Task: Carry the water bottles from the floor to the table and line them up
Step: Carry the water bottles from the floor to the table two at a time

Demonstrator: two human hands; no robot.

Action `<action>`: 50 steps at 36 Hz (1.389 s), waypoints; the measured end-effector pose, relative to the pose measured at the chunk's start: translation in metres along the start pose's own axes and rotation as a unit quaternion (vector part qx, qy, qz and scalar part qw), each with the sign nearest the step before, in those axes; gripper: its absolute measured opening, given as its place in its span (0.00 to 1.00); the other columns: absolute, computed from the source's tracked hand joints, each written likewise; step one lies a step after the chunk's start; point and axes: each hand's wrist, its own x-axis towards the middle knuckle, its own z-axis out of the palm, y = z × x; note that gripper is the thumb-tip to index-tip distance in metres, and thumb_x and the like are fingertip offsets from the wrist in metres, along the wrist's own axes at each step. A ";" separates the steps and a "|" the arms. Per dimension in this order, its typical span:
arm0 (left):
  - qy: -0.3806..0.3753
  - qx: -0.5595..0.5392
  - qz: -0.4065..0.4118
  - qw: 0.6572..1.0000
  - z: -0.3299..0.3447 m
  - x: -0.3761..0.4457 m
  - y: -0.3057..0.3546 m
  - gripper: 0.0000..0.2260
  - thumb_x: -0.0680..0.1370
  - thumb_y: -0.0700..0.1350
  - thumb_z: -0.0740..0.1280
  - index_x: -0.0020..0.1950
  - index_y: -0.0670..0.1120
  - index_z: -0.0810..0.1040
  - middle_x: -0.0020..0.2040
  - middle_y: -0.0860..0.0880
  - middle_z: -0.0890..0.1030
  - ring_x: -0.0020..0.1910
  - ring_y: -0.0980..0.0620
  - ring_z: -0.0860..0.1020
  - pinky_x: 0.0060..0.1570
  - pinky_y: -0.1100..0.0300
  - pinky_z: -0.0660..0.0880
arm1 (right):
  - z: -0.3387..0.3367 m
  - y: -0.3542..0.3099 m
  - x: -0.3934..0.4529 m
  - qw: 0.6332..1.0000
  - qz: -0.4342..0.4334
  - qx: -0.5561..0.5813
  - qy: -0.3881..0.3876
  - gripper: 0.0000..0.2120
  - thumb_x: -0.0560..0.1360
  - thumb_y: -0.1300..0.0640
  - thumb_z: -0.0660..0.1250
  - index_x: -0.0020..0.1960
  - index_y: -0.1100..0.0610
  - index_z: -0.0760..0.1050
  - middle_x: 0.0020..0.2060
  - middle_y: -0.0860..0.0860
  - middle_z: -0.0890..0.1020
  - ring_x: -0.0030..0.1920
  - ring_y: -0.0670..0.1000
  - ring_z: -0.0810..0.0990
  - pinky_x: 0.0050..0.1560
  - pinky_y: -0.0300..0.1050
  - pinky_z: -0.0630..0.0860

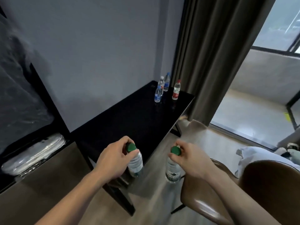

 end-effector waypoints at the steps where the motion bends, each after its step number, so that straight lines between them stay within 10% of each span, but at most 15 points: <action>1: 0.002 -0.001 -0.005 1.000 0.003 0.008 0.003 0.08 0.76 0.63 0.68 0.48 0.63 0.72 0.39 0.61 0.80 0.34 0.57 0.79 0.34 0.56 0.77 | -0.004 0.007 0.010 1.000 -0.004 0.000 -0.003 0.11 0.74 0.45 0.69 0.41 0.48 0.69 0.30 0.46 0.76 0.36 0.49 0.77 0.40 0.52 0.76; 10: 0.013 0.000 -0.029 1.000 0.023 0.100 0.013 0.09 0.75 0.65 0.67 0.47 0.62 0.74 0.35 0.56 0.81 0.31 0.56 0.79 0.31 0.57 0.76 | -0.028 0.062 0.109 0.999 -0.031 0.025 -0.009 0.11 0.74 0.40 0.68 0.40 0.43 0.69 0.34 0.37 0.78 0.35 0.43 0.77 0.32 0.38 0.68; 50: 0.018 0.011 -0.145 0.989 0.119 0.481 0.007 0.09 0.76 0.60 0.70 0.44 0.59 0.73 0.34 0.59 0.79 0.28 0.59 0.76 0.27 0.64 0.68 | -0.069 0.241 0.513 0.987 -0.078 0.022 -0.141 0.10 0.75 0.38 0.65 0.48 0.43 0.70 0.34 0.46 0.79 0.31 0.44 0.76 0.32 0.41 0.71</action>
